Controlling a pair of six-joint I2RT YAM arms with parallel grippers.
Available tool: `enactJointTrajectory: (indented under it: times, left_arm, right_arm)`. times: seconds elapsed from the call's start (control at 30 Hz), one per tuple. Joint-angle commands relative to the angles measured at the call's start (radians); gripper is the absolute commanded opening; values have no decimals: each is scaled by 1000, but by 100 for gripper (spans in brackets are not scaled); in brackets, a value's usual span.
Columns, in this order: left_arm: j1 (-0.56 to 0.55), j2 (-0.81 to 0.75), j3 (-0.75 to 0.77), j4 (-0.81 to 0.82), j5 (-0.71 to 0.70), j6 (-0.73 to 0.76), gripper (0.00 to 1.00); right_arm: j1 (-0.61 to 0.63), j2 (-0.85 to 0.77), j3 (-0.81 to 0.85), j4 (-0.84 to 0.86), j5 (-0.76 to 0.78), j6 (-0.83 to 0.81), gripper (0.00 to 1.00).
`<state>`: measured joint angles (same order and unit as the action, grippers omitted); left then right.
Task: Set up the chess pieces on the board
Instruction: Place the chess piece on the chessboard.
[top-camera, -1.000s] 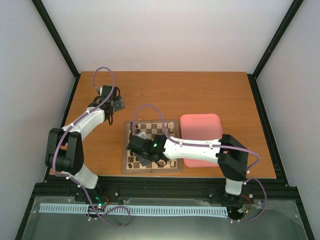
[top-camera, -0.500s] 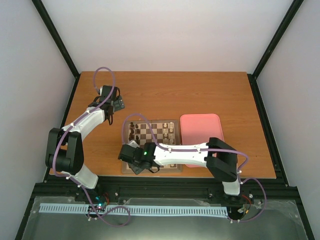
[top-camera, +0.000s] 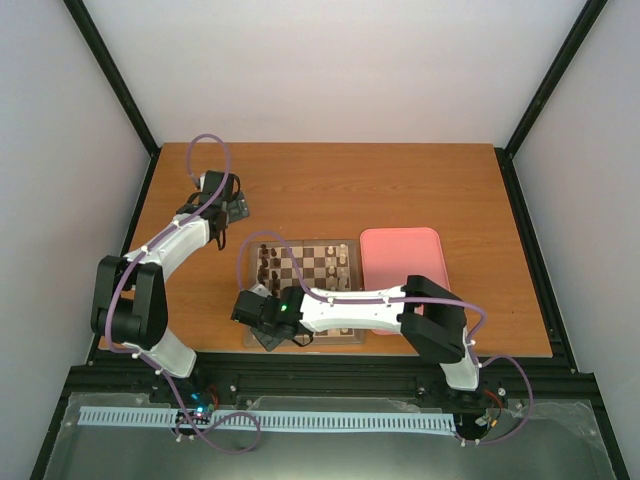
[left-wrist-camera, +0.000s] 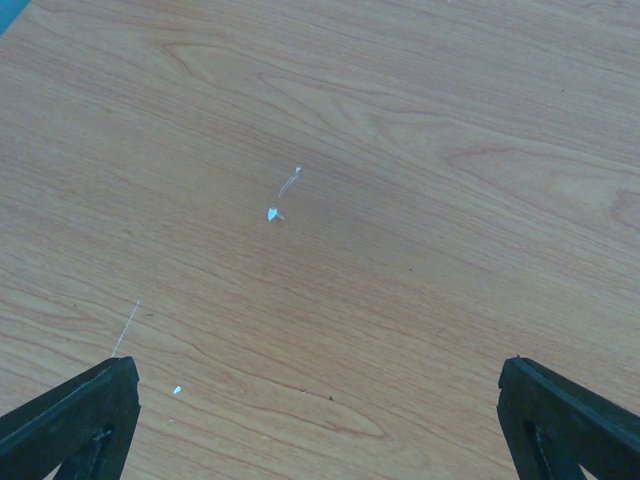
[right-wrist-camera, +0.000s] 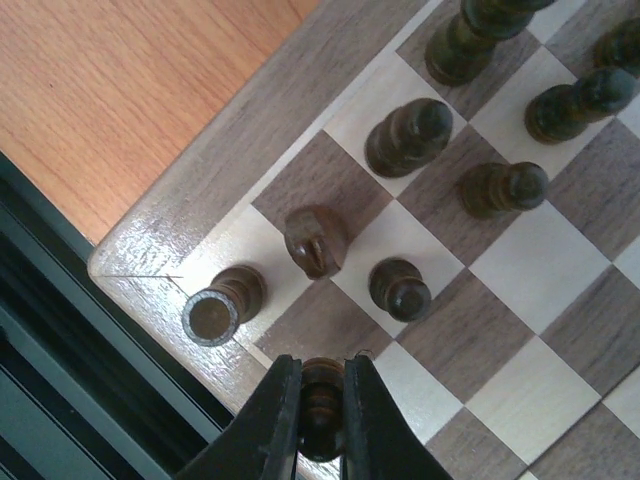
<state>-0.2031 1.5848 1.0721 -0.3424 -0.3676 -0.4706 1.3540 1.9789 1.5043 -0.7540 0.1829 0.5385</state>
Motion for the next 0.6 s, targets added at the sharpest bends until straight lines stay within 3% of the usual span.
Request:
enactJointTrajectory:
  times: [0.0,0.57]
  left_arm:
    - [-7,20,37,-4,7,2,100]
    - [-7,18,37,-4,8,3,100]
  right_arm:
    - [11,29,34,14,-15,-16,3]
    - [11,53,45,11,-21,-22,5]
